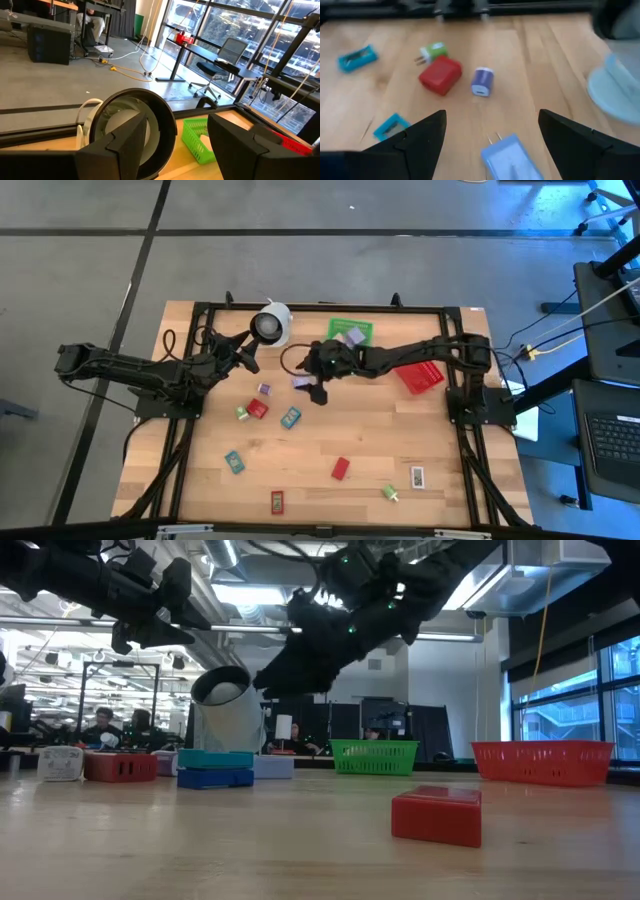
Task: Pick & Place Office items
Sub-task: Put the white digital timer into the red bin
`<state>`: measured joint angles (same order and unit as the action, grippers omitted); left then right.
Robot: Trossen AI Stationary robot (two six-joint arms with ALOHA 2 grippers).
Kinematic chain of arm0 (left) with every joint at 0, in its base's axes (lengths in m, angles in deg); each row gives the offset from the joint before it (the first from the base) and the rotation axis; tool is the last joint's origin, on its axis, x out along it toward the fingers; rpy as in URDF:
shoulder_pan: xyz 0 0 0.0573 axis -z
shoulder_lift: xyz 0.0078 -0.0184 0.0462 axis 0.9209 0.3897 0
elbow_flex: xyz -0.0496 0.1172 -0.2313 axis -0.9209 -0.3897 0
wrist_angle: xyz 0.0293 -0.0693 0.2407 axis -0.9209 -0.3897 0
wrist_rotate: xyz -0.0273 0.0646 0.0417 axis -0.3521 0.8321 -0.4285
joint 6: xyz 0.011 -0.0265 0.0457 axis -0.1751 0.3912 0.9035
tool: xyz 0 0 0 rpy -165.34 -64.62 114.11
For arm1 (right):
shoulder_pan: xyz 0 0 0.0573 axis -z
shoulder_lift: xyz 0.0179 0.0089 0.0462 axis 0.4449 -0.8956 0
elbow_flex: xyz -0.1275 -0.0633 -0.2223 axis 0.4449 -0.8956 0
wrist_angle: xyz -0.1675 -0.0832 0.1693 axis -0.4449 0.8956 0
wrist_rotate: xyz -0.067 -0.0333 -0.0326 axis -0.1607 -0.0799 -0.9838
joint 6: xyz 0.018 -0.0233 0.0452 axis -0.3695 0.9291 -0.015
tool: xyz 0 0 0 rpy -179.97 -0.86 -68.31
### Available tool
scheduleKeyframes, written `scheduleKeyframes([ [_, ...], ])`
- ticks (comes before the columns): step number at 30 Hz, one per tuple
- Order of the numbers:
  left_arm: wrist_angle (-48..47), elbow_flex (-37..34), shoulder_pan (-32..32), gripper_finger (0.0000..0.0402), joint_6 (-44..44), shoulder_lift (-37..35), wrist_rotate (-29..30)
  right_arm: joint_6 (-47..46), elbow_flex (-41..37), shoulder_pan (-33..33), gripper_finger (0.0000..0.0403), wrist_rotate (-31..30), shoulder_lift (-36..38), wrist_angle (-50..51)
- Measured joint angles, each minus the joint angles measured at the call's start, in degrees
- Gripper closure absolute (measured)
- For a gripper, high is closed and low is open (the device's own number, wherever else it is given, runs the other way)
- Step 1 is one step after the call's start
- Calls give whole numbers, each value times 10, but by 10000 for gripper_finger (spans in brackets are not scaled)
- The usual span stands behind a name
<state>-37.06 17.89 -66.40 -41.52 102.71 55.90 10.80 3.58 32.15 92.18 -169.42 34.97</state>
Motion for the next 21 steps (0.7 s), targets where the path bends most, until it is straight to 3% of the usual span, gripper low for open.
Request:
scheduleKeyframes([
  [5, 0, 0, 0, 194, 0, 0, 0, -122, 2, -2, 83, 3, 33, 102],
  [12, 0, 0, 0, 194, 0, 0, 0, -352, 2, -25, 83, 60, 88, 399],
  [17, 0, 0, 0, 194, 0, 0, 0, -509, 2, -88, 83, 59, 91, 627],
  [21, 0, 0, 0, 194, 0, 0, 0, -633, 2, -163, 83, 61, 91, 725],
])
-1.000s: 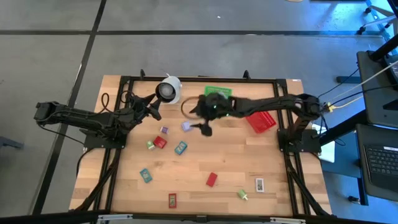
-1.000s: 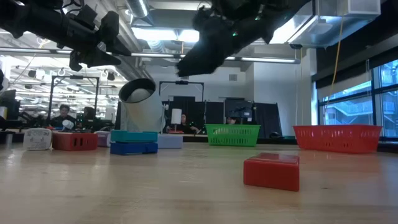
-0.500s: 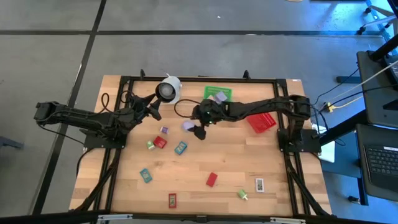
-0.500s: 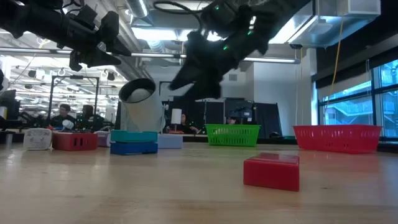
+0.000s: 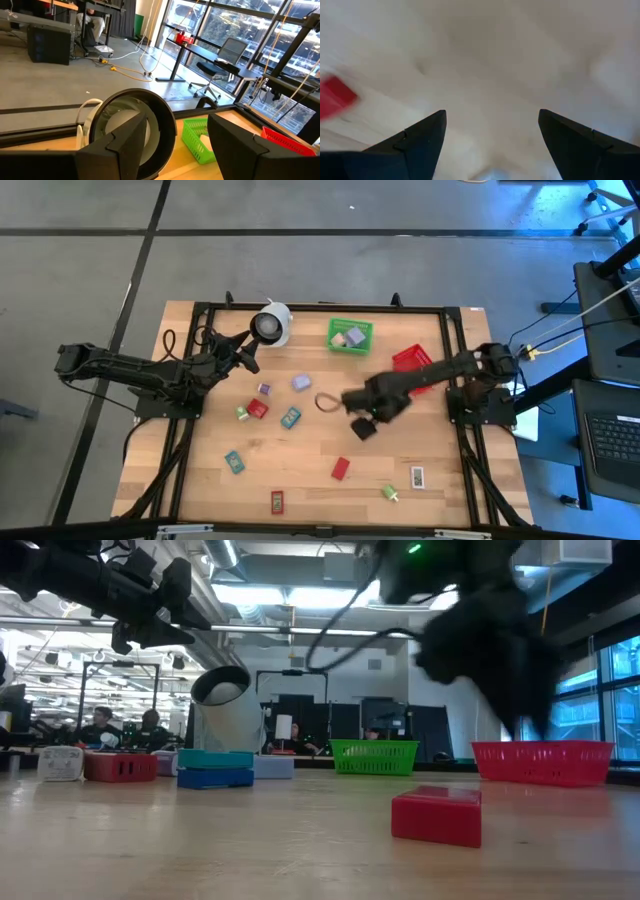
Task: Pick & Place Office items
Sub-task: Put the white digital timer into the red bin
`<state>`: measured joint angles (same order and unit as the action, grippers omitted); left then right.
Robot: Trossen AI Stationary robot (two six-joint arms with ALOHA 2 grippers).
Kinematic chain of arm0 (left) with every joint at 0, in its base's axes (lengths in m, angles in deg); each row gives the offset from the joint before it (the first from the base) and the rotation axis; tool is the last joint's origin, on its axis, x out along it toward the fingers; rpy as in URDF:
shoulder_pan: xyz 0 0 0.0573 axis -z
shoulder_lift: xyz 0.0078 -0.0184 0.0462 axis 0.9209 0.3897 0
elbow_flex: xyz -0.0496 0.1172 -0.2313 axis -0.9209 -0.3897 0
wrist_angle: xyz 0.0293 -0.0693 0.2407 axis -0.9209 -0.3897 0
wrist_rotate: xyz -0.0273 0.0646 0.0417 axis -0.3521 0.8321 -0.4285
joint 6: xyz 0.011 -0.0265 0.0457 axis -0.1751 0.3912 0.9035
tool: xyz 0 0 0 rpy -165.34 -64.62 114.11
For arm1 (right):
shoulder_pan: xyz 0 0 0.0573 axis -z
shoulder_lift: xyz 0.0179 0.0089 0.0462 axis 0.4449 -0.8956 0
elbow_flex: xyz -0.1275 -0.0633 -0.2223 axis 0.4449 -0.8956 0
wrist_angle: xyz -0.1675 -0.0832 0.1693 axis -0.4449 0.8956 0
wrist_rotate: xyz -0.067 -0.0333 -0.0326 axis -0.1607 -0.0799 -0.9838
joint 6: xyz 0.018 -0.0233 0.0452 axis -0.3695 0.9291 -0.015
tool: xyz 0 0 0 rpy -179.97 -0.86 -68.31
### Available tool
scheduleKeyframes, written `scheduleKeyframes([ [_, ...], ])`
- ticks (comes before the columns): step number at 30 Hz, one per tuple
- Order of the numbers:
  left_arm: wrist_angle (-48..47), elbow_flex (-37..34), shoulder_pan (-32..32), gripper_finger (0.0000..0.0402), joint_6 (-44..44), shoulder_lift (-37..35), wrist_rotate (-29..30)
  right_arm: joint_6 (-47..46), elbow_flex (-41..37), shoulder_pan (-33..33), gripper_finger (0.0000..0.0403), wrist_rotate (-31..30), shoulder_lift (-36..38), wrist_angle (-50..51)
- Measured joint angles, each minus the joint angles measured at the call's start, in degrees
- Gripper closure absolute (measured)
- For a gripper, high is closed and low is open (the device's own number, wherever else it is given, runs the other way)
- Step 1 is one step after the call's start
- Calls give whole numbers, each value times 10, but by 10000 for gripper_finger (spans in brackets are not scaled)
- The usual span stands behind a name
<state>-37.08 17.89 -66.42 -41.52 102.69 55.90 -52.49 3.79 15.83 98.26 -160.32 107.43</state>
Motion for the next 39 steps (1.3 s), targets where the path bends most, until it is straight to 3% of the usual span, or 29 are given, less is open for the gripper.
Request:
scheduleKeyframes([
  [6, 0, 0, 0, 194, 0, 0, 0, -160, 0, -107, 83, 24, 0, 18],
  [22, 0, 0, 0, 194, 0, 0, 0, -434, -18, -286, 83, 43, -1, -48],
  [31, 0, 0, 0, 194, 0, 0, -82, -600, -102, -342, 83, 35, -1, -154],
  [39, 0, 0, 0, 194, 0, 0, -161, -658, -103, -359, 83, -67, -2, -155],
])
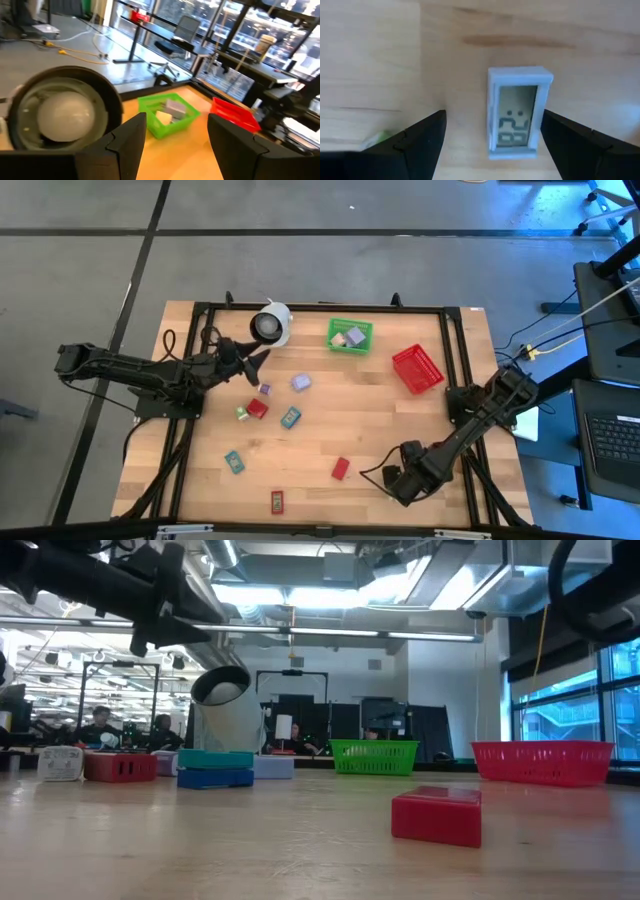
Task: Pick & Place Office items
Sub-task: Put the white digital timer into the red bin
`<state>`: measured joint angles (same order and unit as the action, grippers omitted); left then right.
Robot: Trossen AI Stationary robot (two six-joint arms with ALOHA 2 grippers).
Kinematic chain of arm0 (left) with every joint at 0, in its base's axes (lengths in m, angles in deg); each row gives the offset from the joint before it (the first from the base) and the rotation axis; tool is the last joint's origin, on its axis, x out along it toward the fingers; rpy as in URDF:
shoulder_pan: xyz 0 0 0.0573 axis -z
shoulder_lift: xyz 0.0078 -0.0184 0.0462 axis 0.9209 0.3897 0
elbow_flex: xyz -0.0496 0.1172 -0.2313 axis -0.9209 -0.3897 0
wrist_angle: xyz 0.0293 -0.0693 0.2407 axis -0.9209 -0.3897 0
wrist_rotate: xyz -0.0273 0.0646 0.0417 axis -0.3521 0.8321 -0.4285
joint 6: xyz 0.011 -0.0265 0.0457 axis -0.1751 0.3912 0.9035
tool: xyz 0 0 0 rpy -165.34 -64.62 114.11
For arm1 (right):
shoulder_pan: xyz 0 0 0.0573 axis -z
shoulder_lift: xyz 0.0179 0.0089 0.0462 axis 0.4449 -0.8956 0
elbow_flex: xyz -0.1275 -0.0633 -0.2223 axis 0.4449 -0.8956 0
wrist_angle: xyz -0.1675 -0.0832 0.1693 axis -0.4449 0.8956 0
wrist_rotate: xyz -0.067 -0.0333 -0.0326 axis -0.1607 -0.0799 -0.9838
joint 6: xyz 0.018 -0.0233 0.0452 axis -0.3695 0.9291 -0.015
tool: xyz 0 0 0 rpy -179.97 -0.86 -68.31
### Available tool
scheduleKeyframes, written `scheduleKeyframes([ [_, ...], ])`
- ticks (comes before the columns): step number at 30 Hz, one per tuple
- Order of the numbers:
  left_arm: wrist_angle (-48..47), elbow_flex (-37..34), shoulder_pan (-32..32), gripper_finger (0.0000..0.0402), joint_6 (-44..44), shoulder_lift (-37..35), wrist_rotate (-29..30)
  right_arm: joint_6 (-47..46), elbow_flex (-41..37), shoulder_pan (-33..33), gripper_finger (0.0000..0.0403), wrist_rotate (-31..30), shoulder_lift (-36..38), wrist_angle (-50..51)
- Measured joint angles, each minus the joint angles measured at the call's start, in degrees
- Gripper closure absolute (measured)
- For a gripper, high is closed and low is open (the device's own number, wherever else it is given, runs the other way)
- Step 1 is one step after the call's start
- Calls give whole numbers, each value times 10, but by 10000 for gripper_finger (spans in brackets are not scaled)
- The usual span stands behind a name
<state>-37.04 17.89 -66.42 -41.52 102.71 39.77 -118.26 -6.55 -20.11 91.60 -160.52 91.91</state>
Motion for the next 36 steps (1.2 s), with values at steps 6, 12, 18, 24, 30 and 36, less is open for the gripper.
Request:
scheduleKeyframes([
  [6, 0, 0, 0, 194, 0, 0, -9, 0, -26, 0, 83, -7, -2, -25],
  [12, 0, 0, 0, 194, 0, 0, -9, 17, -37, 0, 86, -20, -1, -38],
  [18, 0, 0, 0, 194, 0, 0, -9, 30, -38, 0, 116, -32, -1, -42],
  [24, 0, 0, 0, 194, 0, 0, -9, 31, -38, 0, 163, -35, -1, -46],
  [30, 0, 0, 0, 194, 0, 0, -10, 31, -38, 0, 211, -37, -1, -46],
  [36, 0, 0, 0, 194, 0, 0, -10, 27, -37, 0, 248, -42, -1, -46],
])
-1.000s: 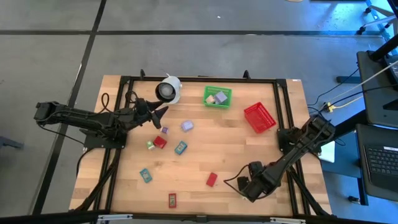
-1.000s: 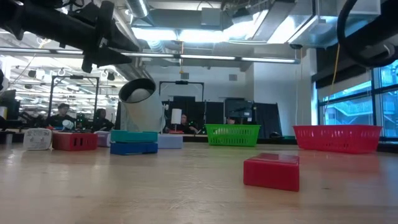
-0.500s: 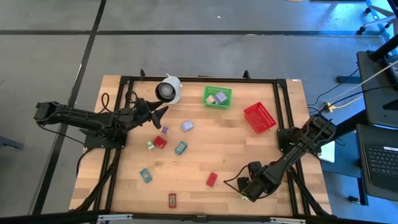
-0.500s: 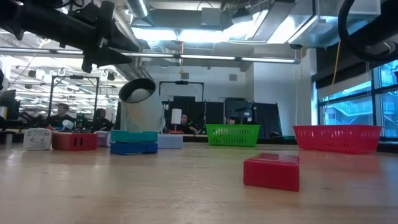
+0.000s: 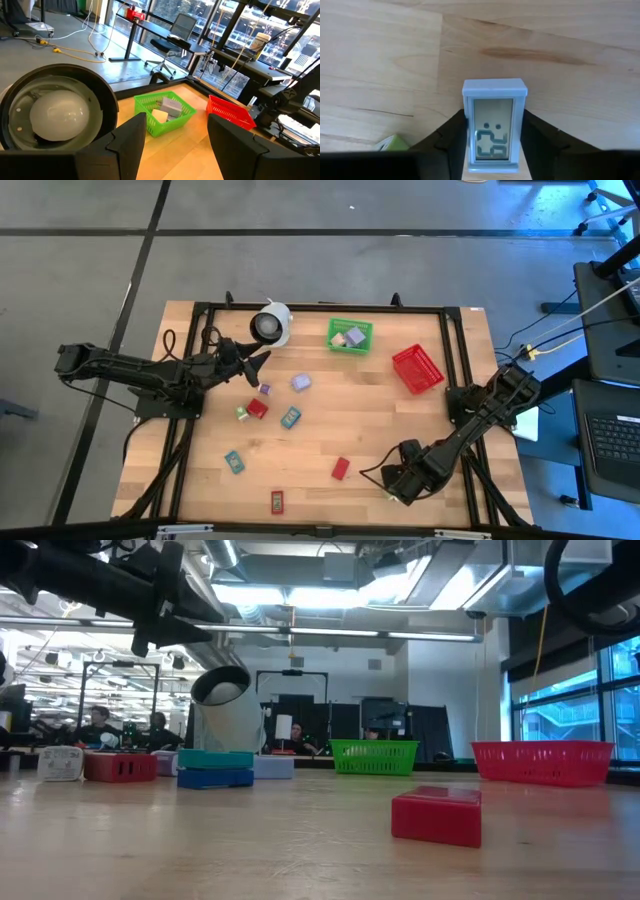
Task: Pick & Place Office items
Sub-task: Put the white digital timer into the red bin
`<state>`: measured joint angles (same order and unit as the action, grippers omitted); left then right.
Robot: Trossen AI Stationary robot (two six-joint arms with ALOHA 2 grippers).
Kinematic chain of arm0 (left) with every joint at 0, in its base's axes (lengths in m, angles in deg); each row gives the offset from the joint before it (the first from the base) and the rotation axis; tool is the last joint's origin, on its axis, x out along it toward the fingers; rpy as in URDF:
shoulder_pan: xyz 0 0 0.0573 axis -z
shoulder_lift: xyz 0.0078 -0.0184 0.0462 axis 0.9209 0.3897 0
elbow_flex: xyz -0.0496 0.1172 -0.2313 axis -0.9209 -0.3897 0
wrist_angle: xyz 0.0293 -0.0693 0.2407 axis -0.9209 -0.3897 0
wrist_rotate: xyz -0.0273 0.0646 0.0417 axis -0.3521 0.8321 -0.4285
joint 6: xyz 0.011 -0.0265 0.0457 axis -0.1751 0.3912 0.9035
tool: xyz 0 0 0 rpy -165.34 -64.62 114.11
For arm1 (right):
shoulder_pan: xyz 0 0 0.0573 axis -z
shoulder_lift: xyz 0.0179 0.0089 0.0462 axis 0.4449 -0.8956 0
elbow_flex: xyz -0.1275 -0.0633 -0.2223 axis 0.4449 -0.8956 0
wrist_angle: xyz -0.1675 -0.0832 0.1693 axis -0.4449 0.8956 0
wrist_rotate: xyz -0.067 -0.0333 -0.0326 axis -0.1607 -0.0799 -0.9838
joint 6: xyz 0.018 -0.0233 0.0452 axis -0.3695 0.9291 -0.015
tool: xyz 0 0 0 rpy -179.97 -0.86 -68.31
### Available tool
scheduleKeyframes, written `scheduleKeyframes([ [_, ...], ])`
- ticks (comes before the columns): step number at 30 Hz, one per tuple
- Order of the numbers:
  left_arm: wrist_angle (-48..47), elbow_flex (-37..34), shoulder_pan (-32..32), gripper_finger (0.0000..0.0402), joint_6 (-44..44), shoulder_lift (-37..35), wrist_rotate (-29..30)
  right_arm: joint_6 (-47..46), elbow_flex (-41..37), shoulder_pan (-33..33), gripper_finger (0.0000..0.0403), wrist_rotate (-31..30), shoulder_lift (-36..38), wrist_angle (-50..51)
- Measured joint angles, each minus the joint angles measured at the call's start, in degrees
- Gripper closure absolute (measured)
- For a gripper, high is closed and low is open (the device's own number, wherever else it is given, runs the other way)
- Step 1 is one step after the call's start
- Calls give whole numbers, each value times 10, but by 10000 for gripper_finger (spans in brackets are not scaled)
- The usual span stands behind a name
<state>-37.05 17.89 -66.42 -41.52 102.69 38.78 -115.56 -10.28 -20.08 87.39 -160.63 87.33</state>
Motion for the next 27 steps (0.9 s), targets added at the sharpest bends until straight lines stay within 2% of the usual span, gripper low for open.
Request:
scheduleKeyframes([
  [8, 0, 0, 0, 194, 0, 0, 0, -6, 18, 2, 243, -49, 6, 8],
  [15, 0, 0, 0, 194, 0, 0, 0, -15, 19, 9, 248, -254, 57, 8],
  [20, 0, 0, 0, 194, 0, 0, 0, 20, 20, 38, 248, -415, 98, 10],
  [23, 0, 0, 0, 194, 0, 0, 0, 59, 20, 57, 248, -484, 124, 5],
  [27, 0, 0, 0, 194, 0, 0, -11, 137, 21, 95, 248, -544, 159, -12],
])
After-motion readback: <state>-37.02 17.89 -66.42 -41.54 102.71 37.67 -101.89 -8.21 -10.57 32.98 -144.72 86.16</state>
